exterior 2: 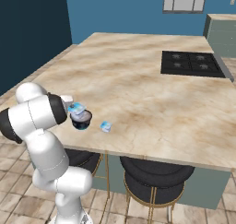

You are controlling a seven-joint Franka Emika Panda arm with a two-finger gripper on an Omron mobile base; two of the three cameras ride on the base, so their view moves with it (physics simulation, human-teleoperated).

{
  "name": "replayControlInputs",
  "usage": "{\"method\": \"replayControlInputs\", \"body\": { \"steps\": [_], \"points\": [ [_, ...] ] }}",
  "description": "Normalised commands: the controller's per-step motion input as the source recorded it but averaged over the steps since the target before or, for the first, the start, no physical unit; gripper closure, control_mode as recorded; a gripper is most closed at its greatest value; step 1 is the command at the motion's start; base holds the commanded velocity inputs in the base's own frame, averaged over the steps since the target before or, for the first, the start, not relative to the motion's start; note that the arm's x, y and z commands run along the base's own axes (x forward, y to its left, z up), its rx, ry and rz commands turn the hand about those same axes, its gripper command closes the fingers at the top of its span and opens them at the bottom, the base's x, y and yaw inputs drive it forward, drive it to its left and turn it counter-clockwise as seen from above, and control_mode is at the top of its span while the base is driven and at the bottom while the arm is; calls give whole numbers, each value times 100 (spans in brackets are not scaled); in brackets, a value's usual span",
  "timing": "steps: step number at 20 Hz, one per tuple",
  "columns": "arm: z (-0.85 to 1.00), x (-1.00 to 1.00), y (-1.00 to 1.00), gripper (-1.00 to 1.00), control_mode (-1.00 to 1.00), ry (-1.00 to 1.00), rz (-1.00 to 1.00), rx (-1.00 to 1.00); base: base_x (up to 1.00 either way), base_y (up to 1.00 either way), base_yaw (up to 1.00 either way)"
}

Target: Stack the yogurt containers by placing the smaller containers on top of the larger containers.

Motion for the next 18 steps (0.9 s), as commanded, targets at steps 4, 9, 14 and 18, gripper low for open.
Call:
{"method": "replayControlInputs", "body": {
  "steps": [4, 9, 14, 18],
  "points": [
    [-17, 0, 0, 100, -100, 0, 0, 0, 0, 0, 0],
    [-14, 0, 0, 100, -100, 0, 0, 0, 0, 0, 0],
    [-8, 0, 0, 100, -100, 0, 0, 0, 0, 0, 0],
    [-5, 0, 0, -100, -100, 0, 0, 0, 0, 0, 0]
  ]
}}
